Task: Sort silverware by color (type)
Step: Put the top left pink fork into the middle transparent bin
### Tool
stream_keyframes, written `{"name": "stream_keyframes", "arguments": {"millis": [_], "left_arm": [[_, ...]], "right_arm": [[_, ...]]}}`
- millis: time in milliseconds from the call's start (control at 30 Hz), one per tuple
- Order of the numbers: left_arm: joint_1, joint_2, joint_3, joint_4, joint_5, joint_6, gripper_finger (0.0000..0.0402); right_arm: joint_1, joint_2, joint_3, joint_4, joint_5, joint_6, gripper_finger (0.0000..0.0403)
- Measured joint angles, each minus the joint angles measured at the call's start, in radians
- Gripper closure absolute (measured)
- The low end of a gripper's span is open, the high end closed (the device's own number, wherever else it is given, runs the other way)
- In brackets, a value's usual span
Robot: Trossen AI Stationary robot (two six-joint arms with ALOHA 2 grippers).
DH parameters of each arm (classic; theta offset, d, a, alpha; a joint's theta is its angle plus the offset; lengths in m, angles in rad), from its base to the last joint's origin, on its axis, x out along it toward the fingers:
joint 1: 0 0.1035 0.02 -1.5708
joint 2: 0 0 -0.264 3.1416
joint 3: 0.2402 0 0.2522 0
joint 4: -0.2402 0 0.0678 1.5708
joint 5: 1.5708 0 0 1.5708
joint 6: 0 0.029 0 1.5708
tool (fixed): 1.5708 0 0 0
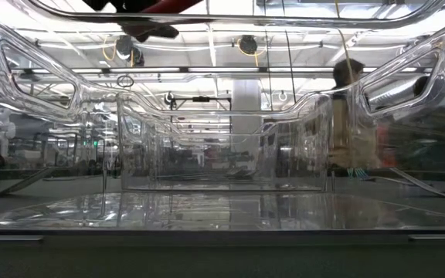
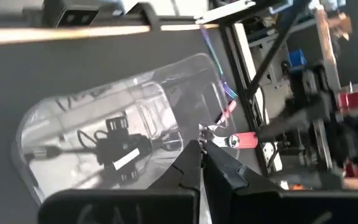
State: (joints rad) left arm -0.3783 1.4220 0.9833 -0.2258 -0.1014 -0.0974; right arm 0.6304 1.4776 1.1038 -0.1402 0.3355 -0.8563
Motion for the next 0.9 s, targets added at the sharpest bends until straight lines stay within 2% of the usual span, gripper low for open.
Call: {"name": "stream_keyframes", "arguments": {"millis": [433, 700, 900], "left_arm": [[0.019, 0.020, 0.001, 0.002, 0.154, 0.027, 0.0165], [0.017, 0.021, 0.000, -0.005, 0.200, 0.027, 0.0165], [0.018, 0.021, 0.000, -0.004, 0.179, 0.018, 0.0165]], "right_arm": [[0.000, 0.007, 0.000, 0.031, 0.000, -0.021, 0.0402], [0.000, 0.006, 0.000, 0.031, 0.008, -0.021, 0.0402], [-0.001, 0.006, 0.000, 0.031, 0.008, -0.021, 0.0401]]}}
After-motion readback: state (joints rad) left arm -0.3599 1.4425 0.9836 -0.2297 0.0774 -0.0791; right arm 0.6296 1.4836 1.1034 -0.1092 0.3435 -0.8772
